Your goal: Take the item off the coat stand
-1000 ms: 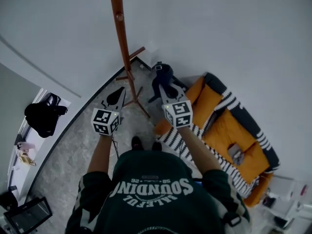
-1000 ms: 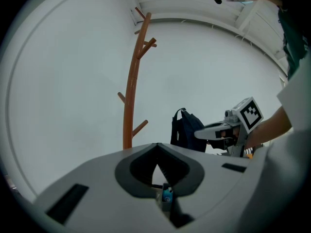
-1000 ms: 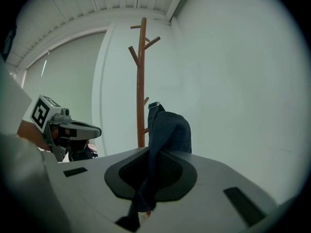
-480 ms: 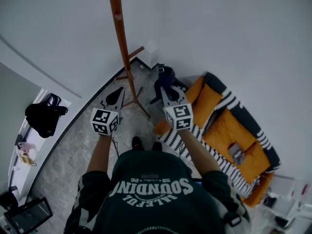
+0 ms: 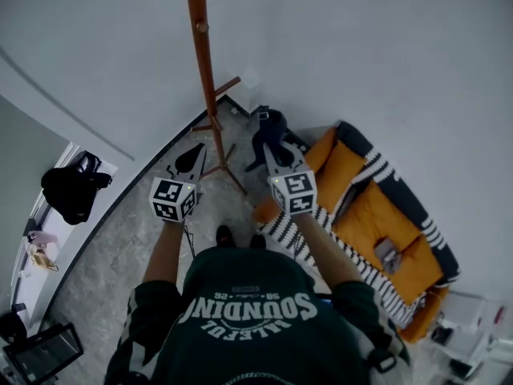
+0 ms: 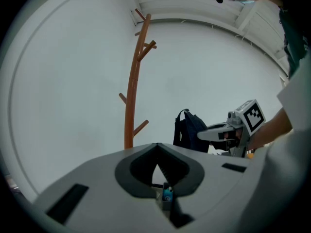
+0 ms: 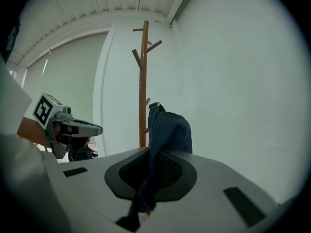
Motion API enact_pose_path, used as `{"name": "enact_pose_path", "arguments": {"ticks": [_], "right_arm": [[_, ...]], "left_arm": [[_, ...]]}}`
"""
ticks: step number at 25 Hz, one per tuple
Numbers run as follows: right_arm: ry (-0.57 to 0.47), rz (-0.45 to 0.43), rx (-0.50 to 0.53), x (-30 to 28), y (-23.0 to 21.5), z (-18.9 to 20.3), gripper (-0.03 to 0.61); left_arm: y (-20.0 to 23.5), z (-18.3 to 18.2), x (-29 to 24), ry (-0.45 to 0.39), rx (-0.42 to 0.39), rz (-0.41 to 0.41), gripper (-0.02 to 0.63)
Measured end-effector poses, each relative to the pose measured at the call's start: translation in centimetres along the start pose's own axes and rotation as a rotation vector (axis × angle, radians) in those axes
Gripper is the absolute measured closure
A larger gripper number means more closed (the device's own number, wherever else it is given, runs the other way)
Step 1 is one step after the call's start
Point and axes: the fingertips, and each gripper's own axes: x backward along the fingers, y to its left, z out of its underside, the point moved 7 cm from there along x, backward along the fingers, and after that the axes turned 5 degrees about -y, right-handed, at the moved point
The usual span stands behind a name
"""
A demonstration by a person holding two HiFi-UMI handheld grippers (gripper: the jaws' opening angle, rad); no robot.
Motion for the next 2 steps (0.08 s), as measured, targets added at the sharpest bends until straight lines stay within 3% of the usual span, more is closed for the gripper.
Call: {"name": "enact_pose_path", "arguments": {"ticks": [2], "right_arm": [[-0.001,0.001,0.001,0.18,0.02,0.02,0.558]], "left_arm": [[-0.22,0.06,0.11,0.000,0.000,0.001,0.612]]}}
